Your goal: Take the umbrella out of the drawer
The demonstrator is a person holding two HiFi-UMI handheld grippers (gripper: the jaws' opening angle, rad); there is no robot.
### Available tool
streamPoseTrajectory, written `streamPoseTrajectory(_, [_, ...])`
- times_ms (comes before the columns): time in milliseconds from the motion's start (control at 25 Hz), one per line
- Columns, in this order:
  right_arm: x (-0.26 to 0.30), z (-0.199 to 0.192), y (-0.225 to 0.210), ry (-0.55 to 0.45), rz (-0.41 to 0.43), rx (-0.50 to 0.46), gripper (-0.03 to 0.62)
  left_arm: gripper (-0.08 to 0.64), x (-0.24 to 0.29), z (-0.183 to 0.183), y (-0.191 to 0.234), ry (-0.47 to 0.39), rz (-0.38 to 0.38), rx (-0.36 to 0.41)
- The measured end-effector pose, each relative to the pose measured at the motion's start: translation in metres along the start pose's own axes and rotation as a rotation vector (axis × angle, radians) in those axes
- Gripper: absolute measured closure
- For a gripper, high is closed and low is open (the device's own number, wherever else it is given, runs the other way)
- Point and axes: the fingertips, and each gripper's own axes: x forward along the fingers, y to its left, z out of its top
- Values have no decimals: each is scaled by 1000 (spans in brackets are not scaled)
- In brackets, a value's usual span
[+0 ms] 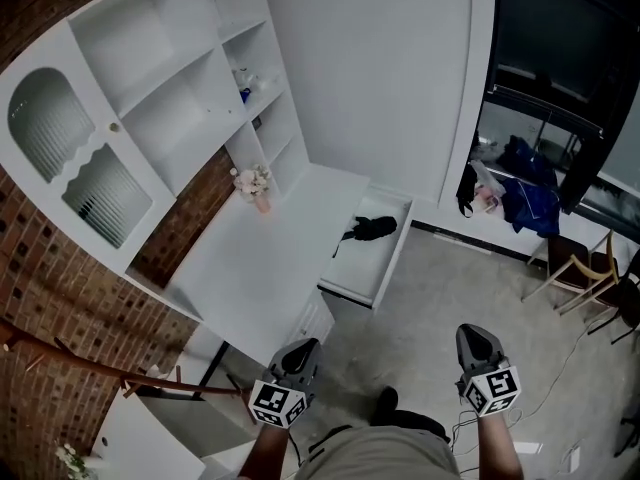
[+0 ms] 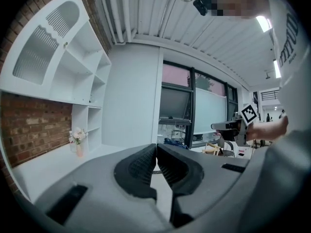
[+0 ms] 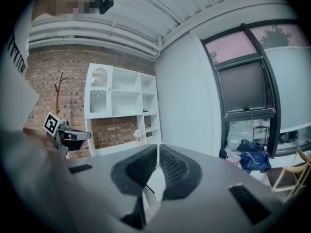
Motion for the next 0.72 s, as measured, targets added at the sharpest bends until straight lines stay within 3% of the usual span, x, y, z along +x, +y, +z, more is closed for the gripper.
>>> streamPoseTrajectory(720, [60,-3,-66,41,108,-17,559,534,95,12,-5,37,53,34])
